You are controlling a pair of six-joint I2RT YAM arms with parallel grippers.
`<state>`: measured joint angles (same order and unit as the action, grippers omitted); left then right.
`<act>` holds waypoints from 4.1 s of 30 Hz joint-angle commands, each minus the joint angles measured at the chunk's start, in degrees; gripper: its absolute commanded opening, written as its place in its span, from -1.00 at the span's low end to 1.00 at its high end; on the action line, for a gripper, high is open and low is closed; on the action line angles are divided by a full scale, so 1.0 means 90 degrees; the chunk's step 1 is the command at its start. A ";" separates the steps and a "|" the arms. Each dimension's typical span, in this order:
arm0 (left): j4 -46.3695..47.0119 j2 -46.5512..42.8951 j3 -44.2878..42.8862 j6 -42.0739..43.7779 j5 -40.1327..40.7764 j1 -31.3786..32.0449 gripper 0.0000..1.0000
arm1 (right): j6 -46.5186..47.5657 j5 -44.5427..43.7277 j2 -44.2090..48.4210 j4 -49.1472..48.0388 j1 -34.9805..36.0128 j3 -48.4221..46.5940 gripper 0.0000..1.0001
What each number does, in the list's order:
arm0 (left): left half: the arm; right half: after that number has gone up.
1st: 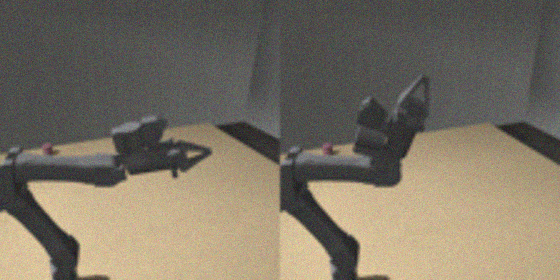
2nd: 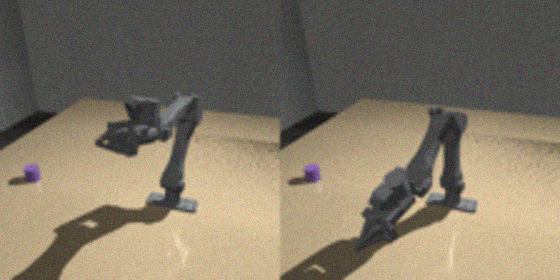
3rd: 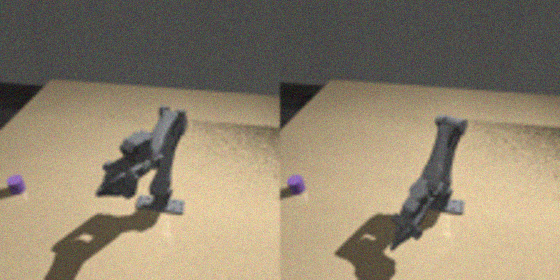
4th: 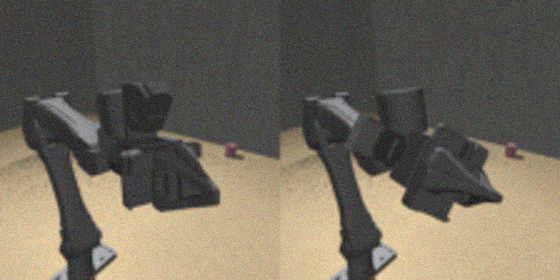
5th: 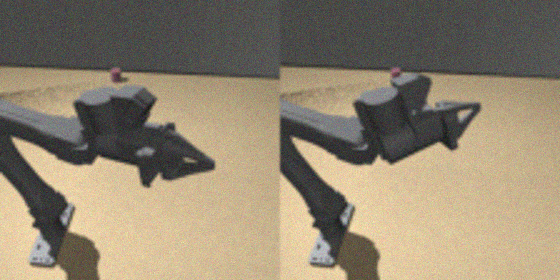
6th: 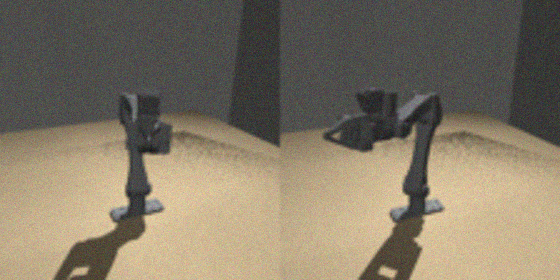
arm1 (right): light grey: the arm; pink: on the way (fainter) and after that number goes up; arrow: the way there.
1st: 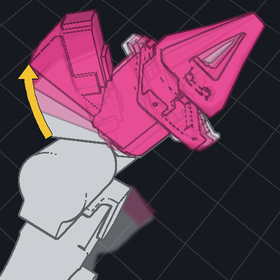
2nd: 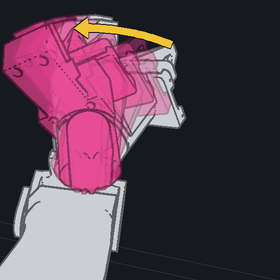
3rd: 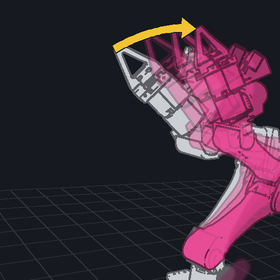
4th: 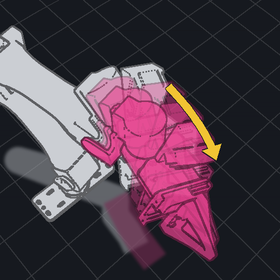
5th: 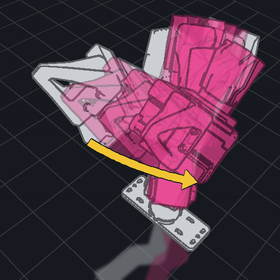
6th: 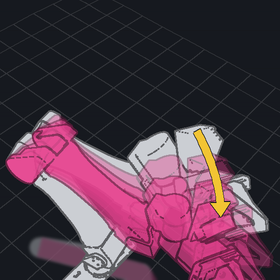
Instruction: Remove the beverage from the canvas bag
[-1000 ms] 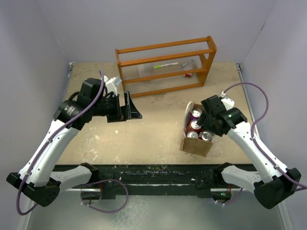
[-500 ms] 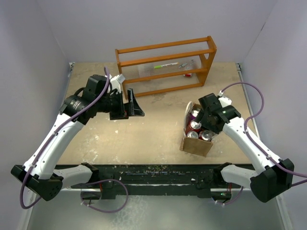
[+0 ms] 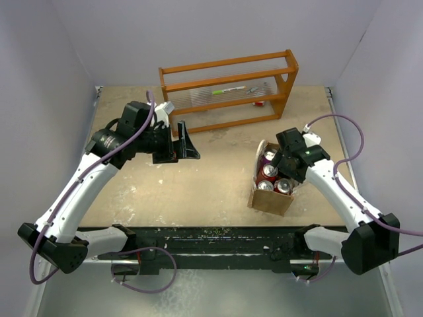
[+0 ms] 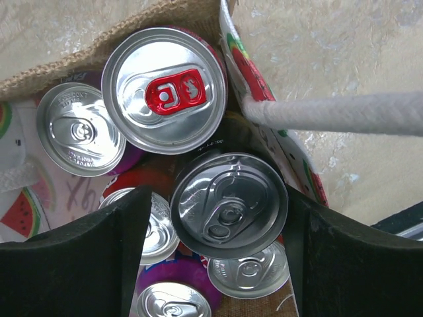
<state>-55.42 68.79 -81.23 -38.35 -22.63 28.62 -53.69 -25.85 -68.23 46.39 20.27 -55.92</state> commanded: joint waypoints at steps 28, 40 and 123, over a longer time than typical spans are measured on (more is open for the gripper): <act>-0.0054 -0.0756 -0.0183 -0.0335 0.0051 -0.0026 0.98 | 0.1156 -0.0003 0.0817 -0.0710 -0.0241 0.0285 -0.24; -0.0404 -0.1165 -0.0174 -0.0502 0.0093 -0.0026 0.98 | 0.2385 0.0534 0.1216 -0.1135 -0.0241 0.0010 -0.64; -0.0864 -0.0749 -0.1138 0.0453 0.1809 -0.0023 0.98 | 0.5076 0.2349 -0.2004 -0.1061 0.1840 -0.5602 -1.00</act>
<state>-62.74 62.24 -86.00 -37.80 -12.05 28.62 -6.11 -3.46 -86.91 49.76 33.39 -109.38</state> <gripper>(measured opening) 0.990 0.602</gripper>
